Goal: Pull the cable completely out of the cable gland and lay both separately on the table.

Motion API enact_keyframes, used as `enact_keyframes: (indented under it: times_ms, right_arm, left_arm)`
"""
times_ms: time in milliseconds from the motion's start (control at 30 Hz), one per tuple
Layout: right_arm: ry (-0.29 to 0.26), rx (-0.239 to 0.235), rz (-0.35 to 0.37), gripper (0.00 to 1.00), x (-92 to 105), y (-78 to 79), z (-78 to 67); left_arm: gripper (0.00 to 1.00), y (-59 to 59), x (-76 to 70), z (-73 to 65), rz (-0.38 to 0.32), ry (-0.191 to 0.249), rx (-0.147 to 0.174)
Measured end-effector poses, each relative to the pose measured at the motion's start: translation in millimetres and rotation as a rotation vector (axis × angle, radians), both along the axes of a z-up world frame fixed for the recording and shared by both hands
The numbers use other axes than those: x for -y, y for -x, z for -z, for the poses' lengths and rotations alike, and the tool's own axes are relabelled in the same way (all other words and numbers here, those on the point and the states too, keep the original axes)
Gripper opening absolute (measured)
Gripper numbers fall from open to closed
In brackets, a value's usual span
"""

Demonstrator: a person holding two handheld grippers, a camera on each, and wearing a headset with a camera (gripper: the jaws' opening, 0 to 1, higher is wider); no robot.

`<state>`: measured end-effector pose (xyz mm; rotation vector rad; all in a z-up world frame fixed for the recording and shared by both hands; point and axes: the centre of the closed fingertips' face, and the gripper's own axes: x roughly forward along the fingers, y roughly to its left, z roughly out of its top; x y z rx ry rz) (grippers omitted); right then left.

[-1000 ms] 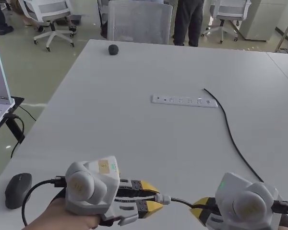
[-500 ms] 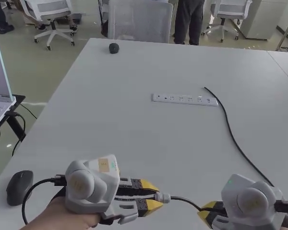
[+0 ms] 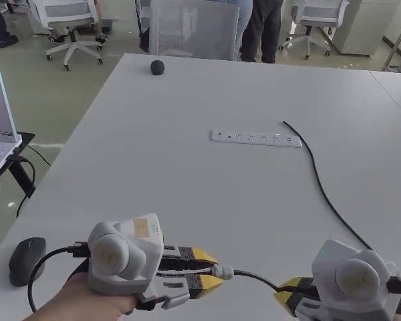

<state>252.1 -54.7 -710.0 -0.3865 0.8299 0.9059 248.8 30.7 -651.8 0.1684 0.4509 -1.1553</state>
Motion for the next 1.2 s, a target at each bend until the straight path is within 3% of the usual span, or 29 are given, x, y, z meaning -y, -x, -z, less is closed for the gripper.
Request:
enact_keyframes:
  times_ms: [100, 167, 267, 333, 433, 633, 1200]
  right_arm:
    - [-0.034, 0.021, 0.040, 0.13, -1.4, -5.2, -8.1]
    - [-0.059, 0.027, 0.020, 0.16, -8.0, -3.2, -17.4]
    - [-0.064, 0.114, -0.091, 0.15, -28.2, -1.1, -38.8]
    - [-0.040, 0.141, -0.147, 0.14, -39.2, 1.4, -44.3]
    - [-0.016, 0.172, -0.205, 0.14, -53.8, 3.5, -47.0]
    - [0.011, 0.177, -0.257, 0.12, -66.6, 4.7, -42.1]
    - [0.056, 0.228, -0.317, 0.01, -73.9, 2.0, -38.7]
  left_arm:
    - [0.15, 0.0, -1.2, 1.0, -0.003, -0.003, -0.001]
    - [0.15, 0.7, -1.6, 2.2, -0.001, -0.008, -0.001]
    - [0.15, 1.1, -2.1, 3.0, -0.002, -0.011, -0.002]
    - [0.15, 1.4, -1.9, 3.2, -0.003, -0.009, -0.003]
    - [0.15, 1.7, -1.3, 3.6, -0.002, -0.011, -0.005]
    - [0.15, 1.8, -0.7, 2.7, -0.001, -0.009, -0.004]
    - [0.15, -0.1, -0.5, 1.9, -0.006, -0.007, -0.002]
